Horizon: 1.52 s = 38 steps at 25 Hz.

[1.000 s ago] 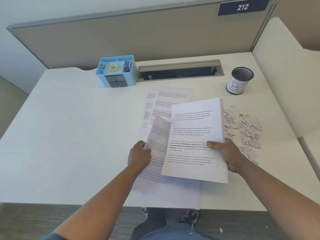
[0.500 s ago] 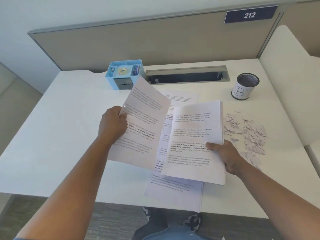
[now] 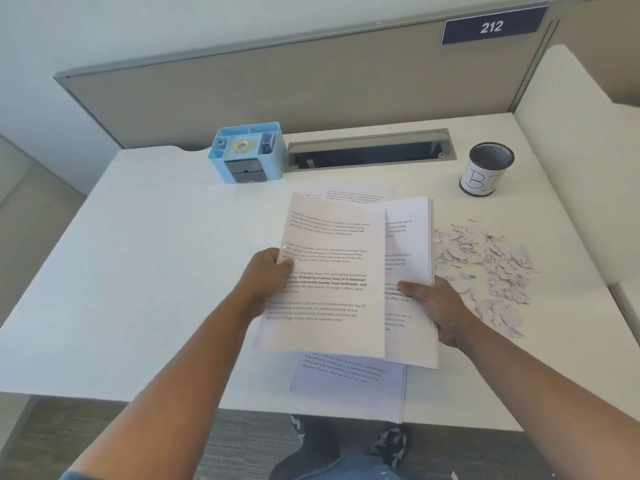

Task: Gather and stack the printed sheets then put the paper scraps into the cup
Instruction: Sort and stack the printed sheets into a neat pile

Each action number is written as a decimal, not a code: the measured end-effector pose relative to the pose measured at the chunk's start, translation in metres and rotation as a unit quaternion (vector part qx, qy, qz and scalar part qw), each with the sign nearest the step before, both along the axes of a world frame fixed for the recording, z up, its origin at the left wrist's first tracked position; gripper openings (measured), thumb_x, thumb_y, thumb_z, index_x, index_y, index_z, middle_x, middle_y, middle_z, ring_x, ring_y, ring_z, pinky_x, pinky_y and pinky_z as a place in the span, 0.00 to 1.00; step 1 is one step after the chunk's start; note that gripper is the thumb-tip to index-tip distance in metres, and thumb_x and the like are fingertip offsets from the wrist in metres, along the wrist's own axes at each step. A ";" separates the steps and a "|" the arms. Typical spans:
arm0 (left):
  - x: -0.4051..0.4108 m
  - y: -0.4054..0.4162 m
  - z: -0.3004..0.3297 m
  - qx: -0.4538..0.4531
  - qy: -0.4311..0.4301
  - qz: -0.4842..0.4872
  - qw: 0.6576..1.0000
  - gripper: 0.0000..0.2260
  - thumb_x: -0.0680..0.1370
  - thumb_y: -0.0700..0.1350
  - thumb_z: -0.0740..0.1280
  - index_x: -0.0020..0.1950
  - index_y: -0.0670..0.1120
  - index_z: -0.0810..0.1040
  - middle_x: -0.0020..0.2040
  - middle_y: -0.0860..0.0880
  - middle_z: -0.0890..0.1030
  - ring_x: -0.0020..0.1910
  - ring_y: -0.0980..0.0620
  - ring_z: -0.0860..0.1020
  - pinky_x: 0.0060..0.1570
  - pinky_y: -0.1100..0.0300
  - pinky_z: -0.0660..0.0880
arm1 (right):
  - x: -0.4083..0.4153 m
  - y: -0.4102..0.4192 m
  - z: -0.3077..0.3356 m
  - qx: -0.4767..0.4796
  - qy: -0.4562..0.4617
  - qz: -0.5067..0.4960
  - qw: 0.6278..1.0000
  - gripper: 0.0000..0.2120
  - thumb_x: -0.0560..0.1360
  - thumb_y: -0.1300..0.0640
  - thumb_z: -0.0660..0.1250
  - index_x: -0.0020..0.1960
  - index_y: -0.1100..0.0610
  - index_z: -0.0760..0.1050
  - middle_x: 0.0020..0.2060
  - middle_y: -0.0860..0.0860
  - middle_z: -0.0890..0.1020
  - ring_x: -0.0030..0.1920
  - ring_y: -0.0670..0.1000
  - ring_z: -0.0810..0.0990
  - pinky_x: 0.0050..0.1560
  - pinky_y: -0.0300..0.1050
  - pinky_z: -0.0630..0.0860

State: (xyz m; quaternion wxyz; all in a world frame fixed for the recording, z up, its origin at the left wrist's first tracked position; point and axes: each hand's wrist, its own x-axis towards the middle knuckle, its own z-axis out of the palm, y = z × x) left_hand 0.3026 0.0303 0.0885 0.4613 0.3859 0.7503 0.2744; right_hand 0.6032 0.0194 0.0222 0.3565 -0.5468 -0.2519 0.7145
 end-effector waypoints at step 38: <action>0.020 -0.008 -0.018 0.202 -0.210 0.015 0.957 0.15 0.80 0.30 0.66 0.60 0.47 0.79 0.57 0.49 0.86 0.57 0.48 0.83 0.54 0.56 0.80 | -0.030 0.015 0.041 0.210 -0.092 0.064 0.971 0.13 0.78 0.61 0.72 0.61 0.51 0.82 0.55 0.46 0.87 0.59 0.48 0.84 0.66 0.53 0.78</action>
